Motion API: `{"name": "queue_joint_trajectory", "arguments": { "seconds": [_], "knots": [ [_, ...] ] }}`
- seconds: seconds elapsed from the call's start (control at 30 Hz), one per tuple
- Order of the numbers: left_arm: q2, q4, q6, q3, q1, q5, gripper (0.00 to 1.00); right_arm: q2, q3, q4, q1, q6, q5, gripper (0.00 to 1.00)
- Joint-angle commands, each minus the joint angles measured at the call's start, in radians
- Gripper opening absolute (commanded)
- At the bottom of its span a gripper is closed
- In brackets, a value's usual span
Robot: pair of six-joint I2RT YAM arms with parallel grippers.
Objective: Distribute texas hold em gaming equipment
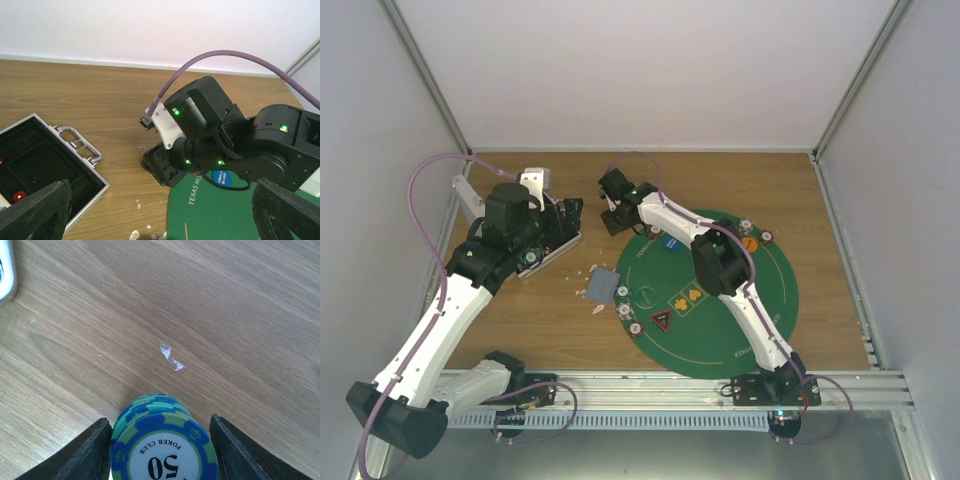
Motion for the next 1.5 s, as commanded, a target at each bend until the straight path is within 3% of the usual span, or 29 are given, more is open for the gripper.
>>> {"name": "queue_joint_trajectory", "arguments": {
  "seconds": [0.0, 0.63, 1.47],
  "knots": [
    [0.001, 0.054, 0.003, 0.015, 0.005, -0.007, 0.99, 0.010, 0.039, -0.017, -0.006, -0.009, 0.010, 0.54],
    [0.003, 0.054, 0.000, 0.012, 0.005, -0.004, 0.99, 0.001, 0.042, -0.013, -0.007, -0.014, 0.011, 0.44],
    [0.002, 0.055, -0.006, 0.011, 0.006, 0.001, 0.99, -0.044, 0.062, -0.015, -0.007, -0.012, -0.011, 0.41]
  ]
}}
